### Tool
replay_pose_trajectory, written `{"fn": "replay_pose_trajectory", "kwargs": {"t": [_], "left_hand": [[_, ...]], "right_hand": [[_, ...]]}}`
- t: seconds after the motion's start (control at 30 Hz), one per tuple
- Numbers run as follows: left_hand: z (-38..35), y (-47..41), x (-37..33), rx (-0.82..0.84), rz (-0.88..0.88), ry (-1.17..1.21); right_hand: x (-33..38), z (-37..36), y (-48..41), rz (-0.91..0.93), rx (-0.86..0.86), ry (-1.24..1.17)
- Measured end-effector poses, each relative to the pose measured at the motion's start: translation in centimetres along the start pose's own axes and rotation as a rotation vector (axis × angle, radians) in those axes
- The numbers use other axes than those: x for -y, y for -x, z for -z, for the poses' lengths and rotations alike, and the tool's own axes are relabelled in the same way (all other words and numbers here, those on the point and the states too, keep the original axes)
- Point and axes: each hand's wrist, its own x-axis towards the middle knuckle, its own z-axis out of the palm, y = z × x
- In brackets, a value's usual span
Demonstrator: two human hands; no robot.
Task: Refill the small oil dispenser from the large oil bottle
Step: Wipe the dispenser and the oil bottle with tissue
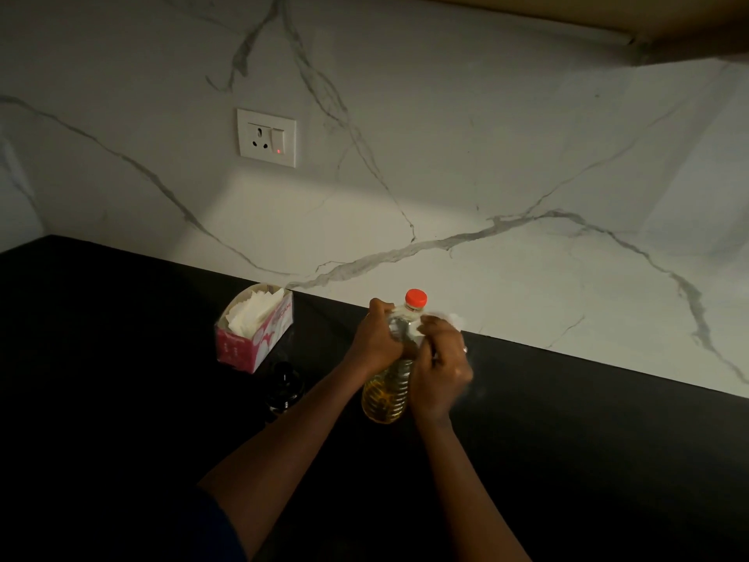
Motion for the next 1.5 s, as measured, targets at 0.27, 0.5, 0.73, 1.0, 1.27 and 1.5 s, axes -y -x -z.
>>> {"fn": "replay_pose_trajectory", "kwargs": {"t": [0.27, 0.5, 0.73, 1.0, 1.27, 1.5], "left_hand": [[-0.4, 0.0, -0.2, -0.058, 0.052, 0.007], [-0.3, 0.2, -0.2, -0.070, 0.018, -0.007], [0.2, 0.1, -0.2, 0.011, 0.029, 0.018], [0.0, -0.1, -0.1, 0.053, 0.075, 0.066], [0.3, -0.2, 0.0, 0.087, 0.061, 0.022], [0.5, -0.3, 0.0, 0.108, 0.070, 0.052]], "right_hand": [[-3.0, -1.0, 1.0, 0.357, 0.318, 0.277], [-1.6, -1.3, 1.4, 0.061, 0.268, 0.166], [-2.2, -0.8, 0.2, -0.383, 0.292, -0.011], [-3.4, -0.7, -0.4, -0.607, 0.259, -0.137], [-1.5, -0.7, 1.3, -0.540, 0.166, -0.145], [-2.0, -0.8, -2.0, -0.582, 0.268, -0.284]]}}
